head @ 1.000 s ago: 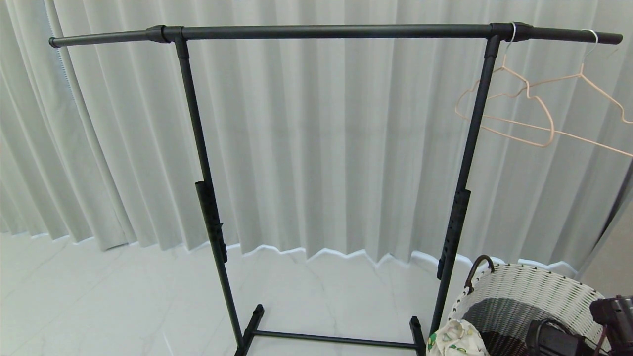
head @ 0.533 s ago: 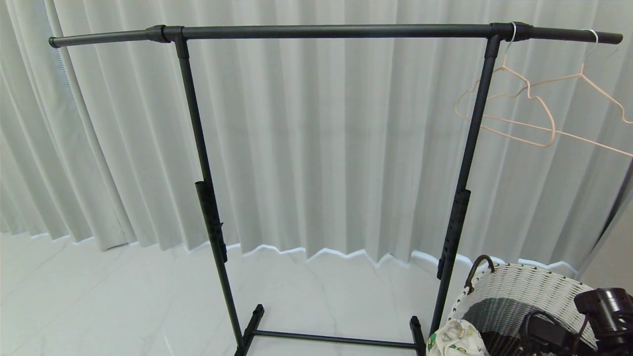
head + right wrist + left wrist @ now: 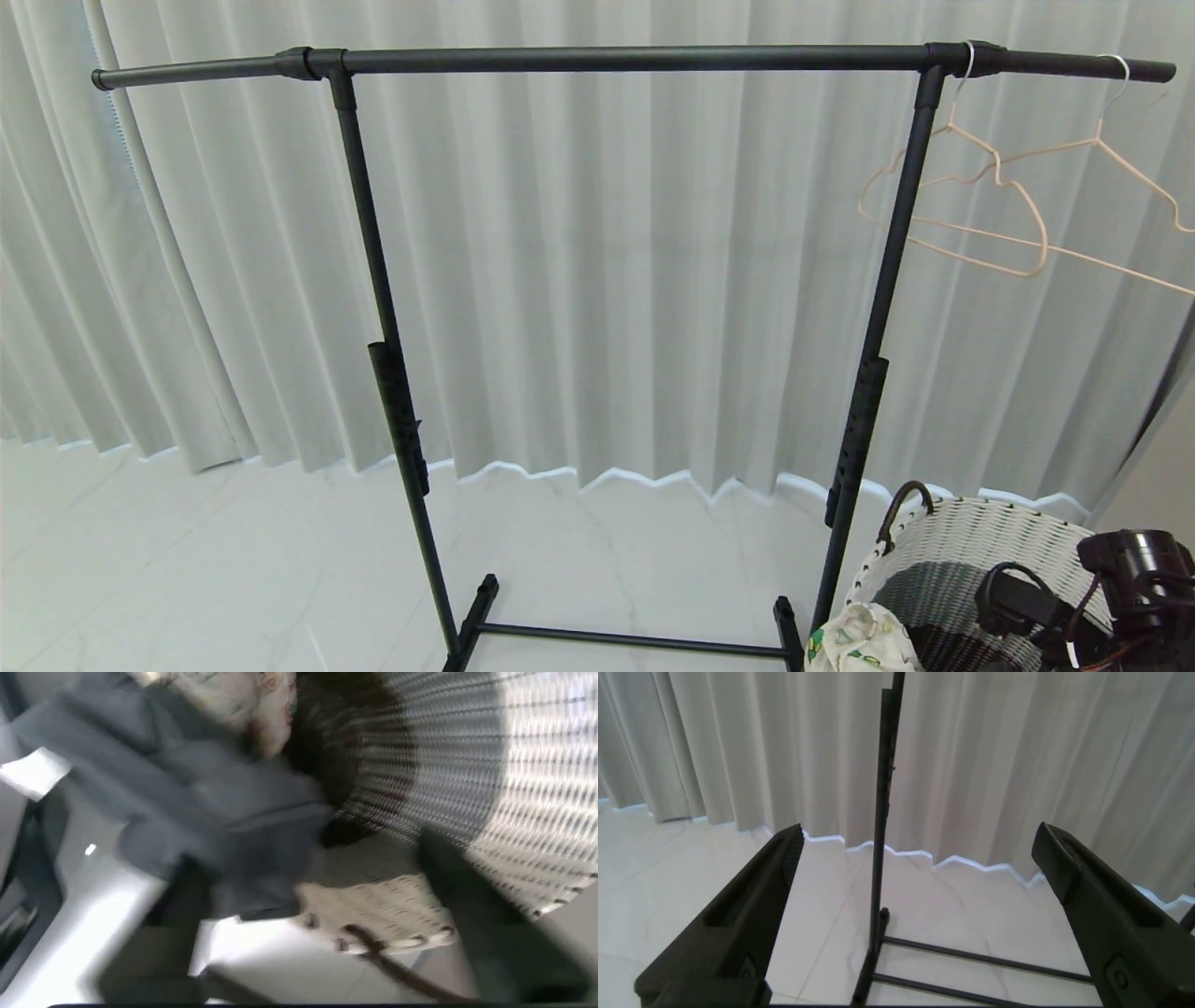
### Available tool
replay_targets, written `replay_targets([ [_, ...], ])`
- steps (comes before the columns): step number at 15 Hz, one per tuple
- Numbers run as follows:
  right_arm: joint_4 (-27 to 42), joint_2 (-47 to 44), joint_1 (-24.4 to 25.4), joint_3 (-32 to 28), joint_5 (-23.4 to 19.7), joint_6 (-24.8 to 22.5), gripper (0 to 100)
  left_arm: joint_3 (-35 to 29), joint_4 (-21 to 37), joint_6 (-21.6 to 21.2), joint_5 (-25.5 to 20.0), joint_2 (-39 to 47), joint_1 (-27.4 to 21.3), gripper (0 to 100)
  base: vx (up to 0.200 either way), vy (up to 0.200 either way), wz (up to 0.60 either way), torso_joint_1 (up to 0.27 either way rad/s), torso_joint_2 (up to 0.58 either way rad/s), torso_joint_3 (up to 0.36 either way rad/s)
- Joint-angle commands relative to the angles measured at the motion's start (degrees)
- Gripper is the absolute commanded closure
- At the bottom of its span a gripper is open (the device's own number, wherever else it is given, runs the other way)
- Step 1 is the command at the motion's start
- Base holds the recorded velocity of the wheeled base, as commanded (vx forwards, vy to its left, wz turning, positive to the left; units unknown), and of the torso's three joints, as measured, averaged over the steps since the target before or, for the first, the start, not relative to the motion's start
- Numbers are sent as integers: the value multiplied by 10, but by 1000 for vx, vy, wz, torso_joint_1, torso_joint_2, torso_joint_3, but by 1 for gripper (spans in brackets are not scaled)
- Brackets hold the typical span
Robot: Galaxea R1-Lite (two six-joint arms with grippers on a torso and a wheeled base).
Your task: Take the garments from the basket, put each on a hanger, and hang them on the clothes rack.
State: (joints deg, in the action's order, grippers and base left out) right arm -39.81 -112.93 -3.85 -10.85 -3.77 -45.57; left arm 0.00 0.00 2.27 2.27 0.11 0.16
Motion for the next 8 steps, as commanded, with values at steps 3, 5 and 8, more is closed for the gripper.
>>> replay_targets([
  [3,-3,15,0,9,0,0,100,0,0,0,0,0,0,0,0,0,0,0,0,0],
  [5,-3,42,0,25,0,0,100,0,0,0,0,0,0,0,0,0,0,0,0,0],
  [8,-2,119,0,41,-4,1,100,0,0,0,0,0,0,0,0,0,0,0,0,0],
])
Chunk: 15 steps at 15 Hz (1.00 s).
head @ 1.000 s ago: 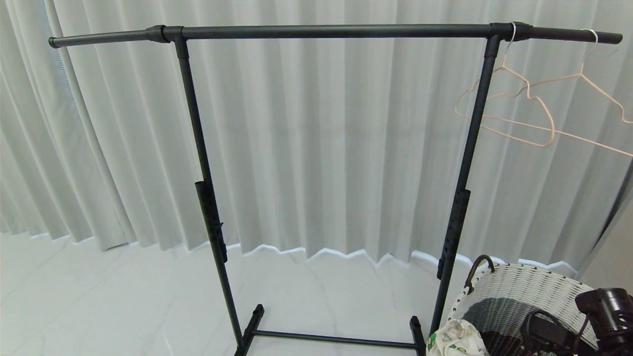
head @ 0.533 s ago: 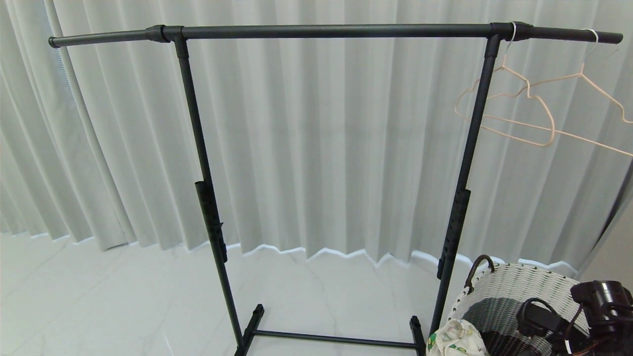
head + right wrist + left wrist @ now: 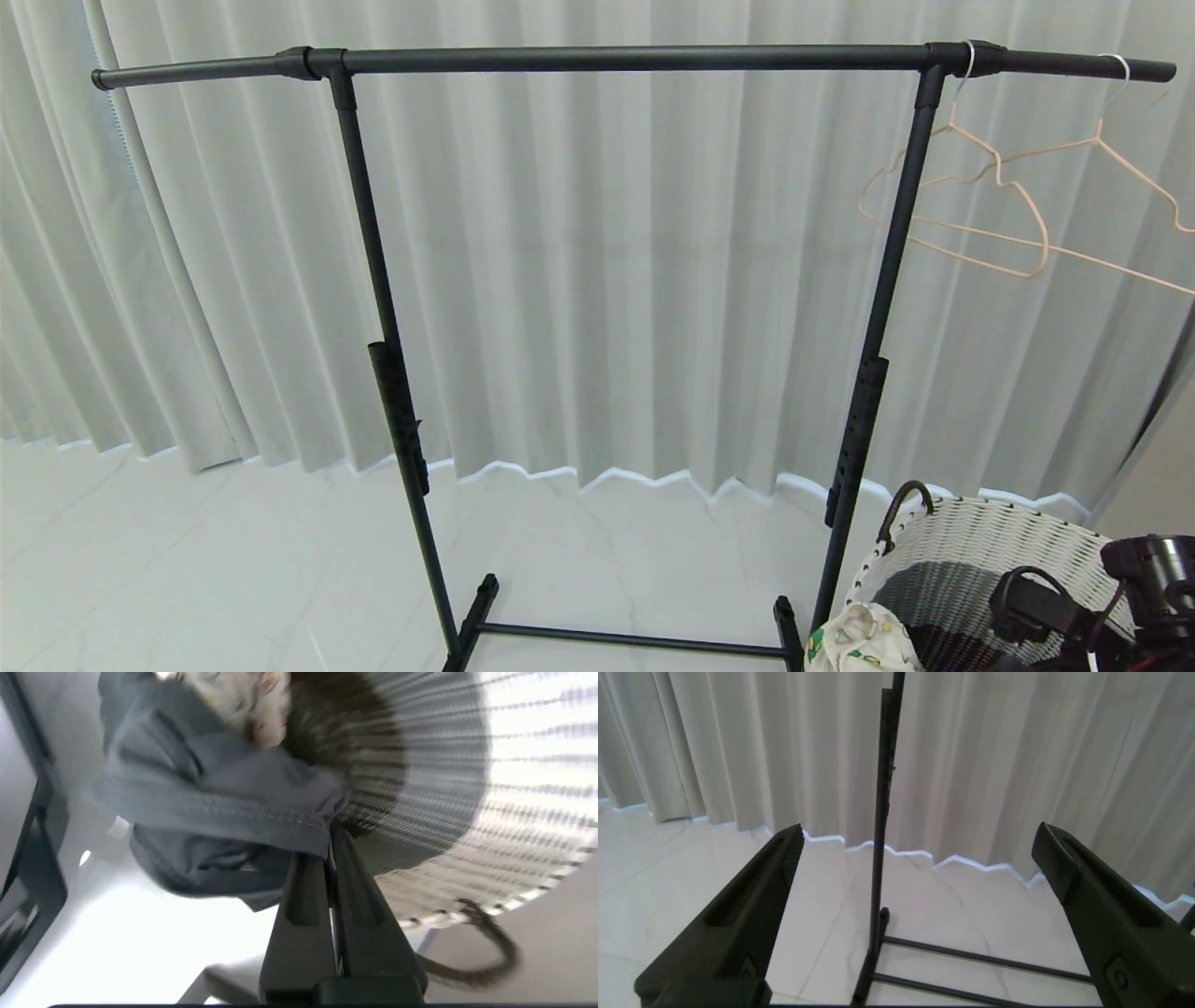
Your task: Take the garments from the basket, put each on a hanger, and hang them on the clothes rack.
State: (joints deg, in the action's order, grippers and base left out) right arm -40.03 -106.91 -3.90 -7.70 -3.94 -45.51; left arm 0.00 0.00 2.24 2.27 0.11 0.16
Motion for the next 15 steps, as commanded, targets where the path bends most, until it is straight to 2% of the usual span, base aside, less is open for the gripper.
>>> replay_targets([
  [1,0,94,-1,16,-2,13,100,0,0,0,0,0,0,0,0,0,0,0,0,0],
  [3,10,174,0,14,2,44,100,0,0,0,0,0,0,0,0,0,0,0,0,0],
  [4,10,174,0,14,2,44,100,0,0,0,0,0,0,0,0,0,0,0,0,0],
  [5,61,246,-7,-28,18,65,100,0,0,0,0,0,0,0,0,0,0,0,0,0],
  [7,180,319,-8,-100,24,93,100,0,0,0,0,0,0,0,0,0,0,0,0,0],
  [8,297,370,-8,-170,24,106,100,0,0,0,0,0,0,0,0,0,0,0,0,0],
  [9,383,404,-8,-224,24,114,100,0,0,0,0,0,0,0,0,0,0,0,0,0],
  [11,514,457,-8,-318,24,134,100,0,0,0,0,0,0,0,0,0,0,0,0,0],
  [13,577,491,-8,-366,24,141,100,0,0,0,0,0,0,0,0,0,0,0,0,0],
  [15,609,515,-8,-386,24,141,100,0,0,0,0,0,0,0,0,0,0,0,0,0],
])
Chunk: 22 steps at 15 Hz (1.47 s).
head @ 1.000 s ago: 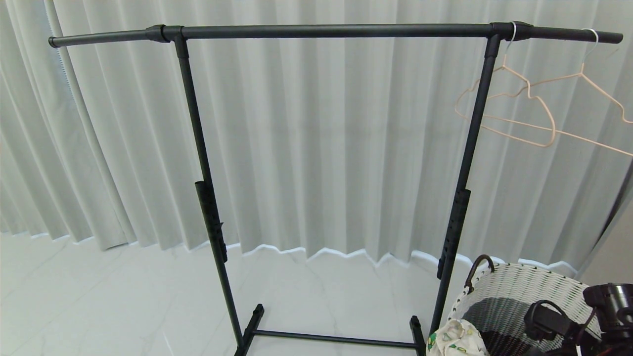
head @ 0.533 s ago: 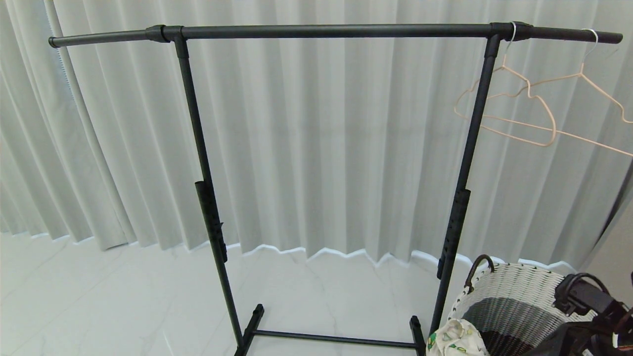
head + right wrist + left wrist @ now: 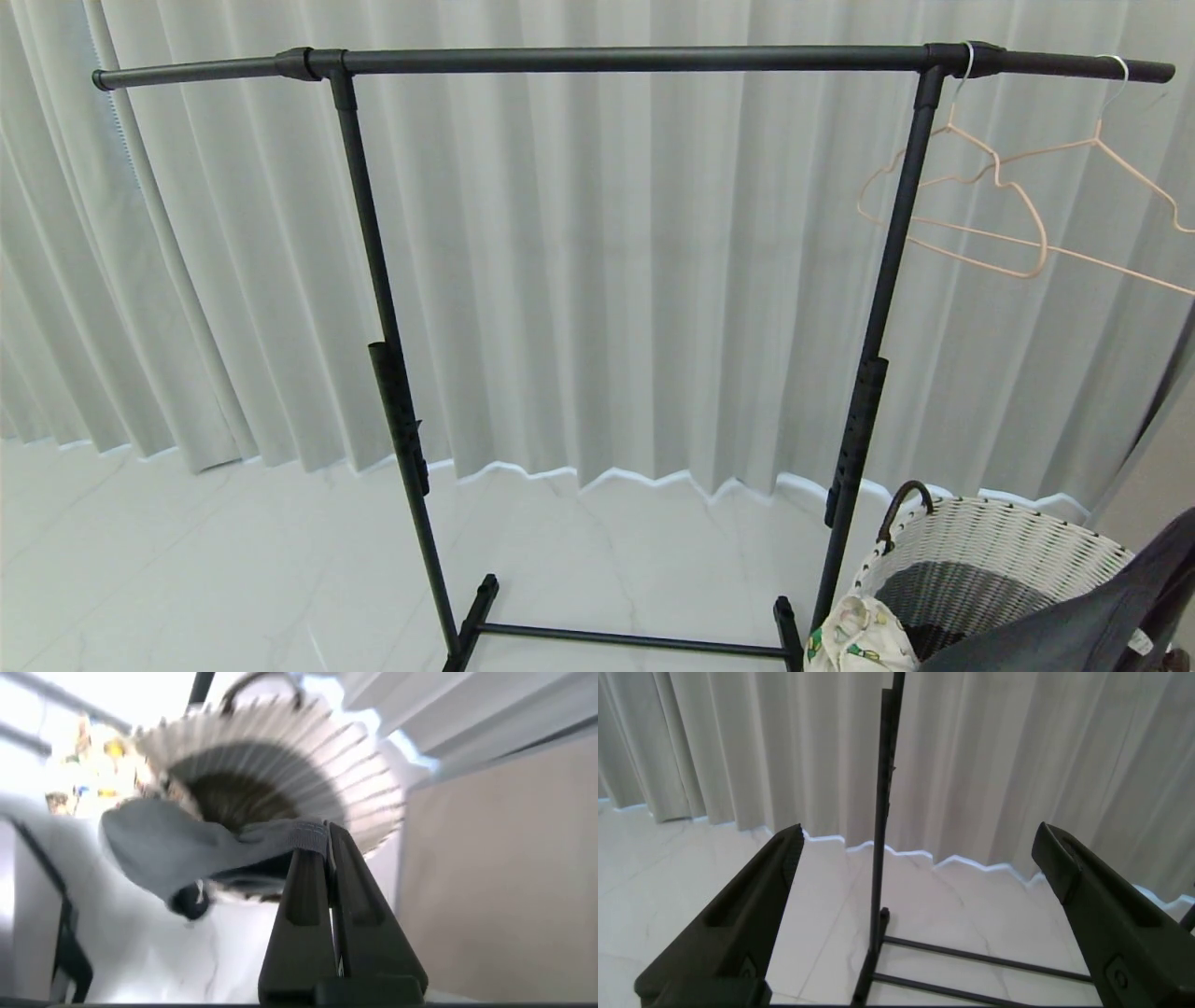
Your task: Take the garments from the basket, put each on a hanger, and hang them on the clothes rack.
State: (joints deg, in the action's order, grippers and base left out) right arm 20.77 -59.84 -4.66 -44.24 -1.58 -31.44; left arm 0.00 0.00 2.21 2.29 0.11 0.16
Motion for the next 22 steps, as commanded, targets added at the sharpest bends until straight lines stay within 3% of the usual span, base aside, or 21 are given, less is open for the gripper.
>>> replay_targets([
  [1,27,69,0,-37,-2,1,100,0,0,0,0,0,0,0,0,0,0,0,0,0],
  [6,53,81,3,-130,-4,31,100,0,0,1,0,0,0,0,0,0,0,0,0,0],
  [10,118,70,4,-226,-29,35,100,0,0,-2,0,1,0,0,0,0,0,0,0,0],
  [15,127,72,22,-226,-32,36,100,0,0,-2,0,1,0,0,-120,0,0,0,1,4],
  [19,143,67,79,-219,-32,36,100,0,0,-2,0,1,0,0,-200,0,0,1,-1,2],
  [22,149,63,142,-184,-32,36,100,0,0,1,0,0,0,0,0,0,0,0,0,0],
])
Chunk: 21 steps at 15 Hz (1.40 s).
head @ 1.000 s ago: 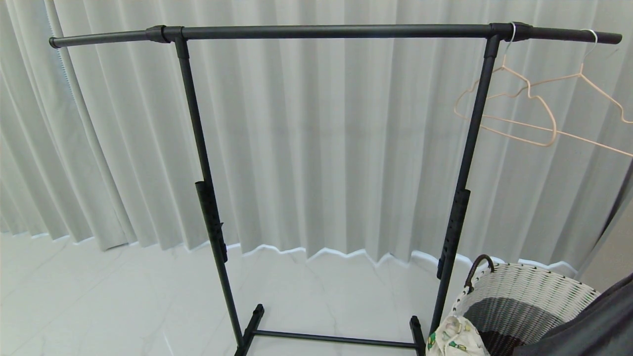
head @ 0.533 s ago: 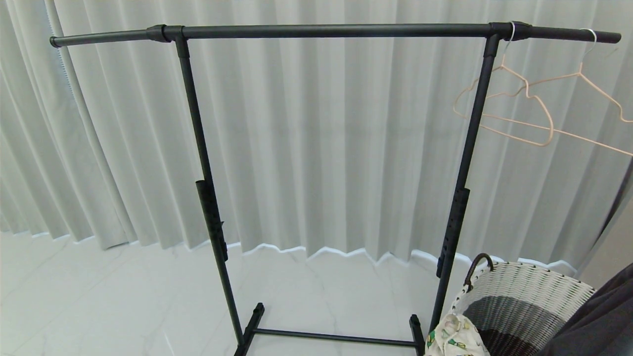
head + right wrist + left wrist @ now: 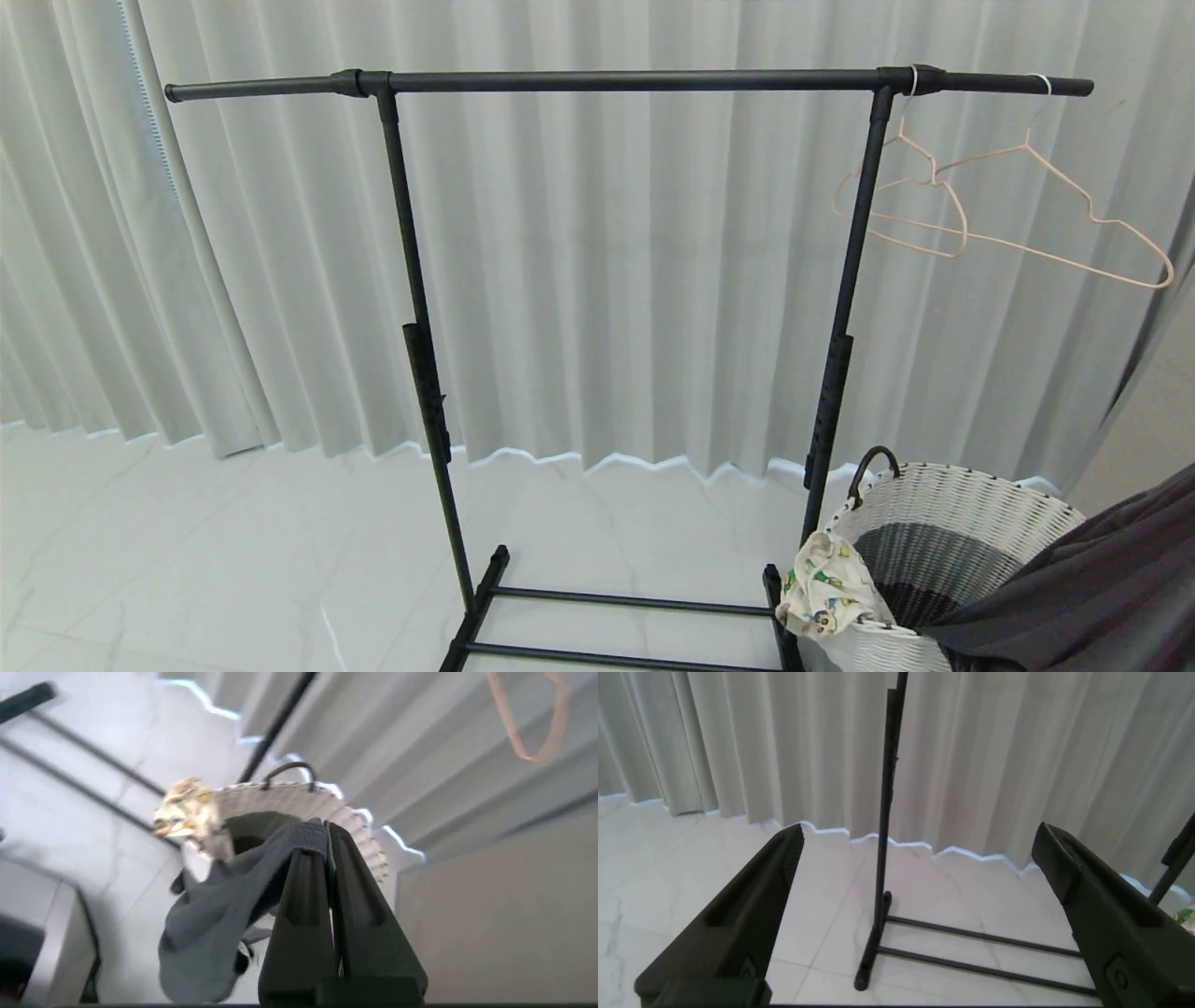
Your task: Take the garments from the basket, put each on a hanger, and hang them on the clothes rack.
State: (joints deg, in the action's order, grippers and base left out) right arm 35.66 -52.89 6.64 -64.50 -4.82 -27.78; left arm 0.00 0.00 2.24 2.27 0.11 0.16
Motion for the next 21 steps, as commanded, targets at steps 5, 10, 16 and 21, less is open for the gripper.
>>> replay_targets([
  [5,-1,-72,175,53,5,42,100,0,0,1,0,0,0,0,0,0,0,0,0,0],
  [10,-1,-103,261,85,5,111,100,0,0,-42,-6,1,0,0,0,0,0,0,0,0],
  [16,-91,-173,348,105,4,196,100,-163,-11,-51,-198,144,-8,0,0,0,0,0,0,0],
  [21,-234,-228,360,129,4,215,100,-373,-21,-29,-208,507,-174,0,0,0,0,0,0,0],
])
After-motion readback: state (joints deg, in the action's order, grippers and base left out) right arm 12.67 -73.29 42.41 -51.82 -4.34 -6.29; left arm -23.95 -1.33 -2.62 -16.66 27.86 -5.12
